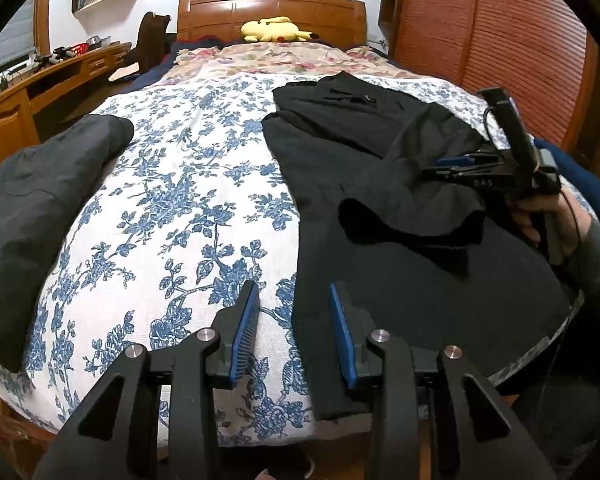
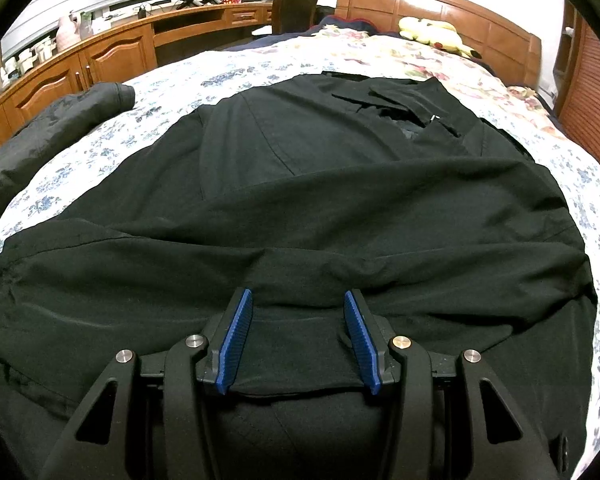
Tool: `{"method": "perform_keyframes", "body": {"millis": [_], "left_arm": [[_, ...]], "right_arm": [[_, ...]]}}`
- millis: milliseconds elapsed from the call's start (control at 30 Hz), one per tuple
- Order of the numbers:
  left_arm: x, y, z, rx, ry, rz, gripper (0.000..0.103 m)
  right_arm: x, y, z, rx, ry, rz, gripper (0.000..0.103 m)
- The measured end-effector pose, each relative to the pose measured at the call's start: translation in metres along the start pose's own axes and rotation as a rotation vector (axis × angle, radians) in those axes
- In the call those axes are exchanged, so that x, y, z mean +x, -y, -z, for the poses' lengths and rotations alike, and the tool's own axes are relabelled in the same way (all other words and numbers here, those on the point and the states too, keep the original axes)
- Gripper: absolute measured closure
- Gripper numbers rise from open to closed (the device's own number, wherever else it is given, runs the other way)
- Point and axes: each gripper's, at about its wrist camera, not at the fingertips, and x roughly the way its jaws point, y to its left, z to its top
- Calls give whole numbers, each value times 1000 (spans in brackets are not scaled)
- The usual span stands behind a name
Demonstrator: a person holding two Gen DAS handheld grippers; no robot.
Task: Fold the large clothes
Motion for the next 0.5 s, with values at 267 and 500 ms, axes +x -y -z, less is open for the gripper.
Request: {"method": "perform_keyframes", "body": {"millis": [267,500], "left_arm": [[9,0,-2,-2,-1,-20,66],[4,6,-4,14,-22,-44,66]], "right_arm": [[0,-1,1,-11,5,12,53],[-6,2,-2,-1,-12,5,53]]}}
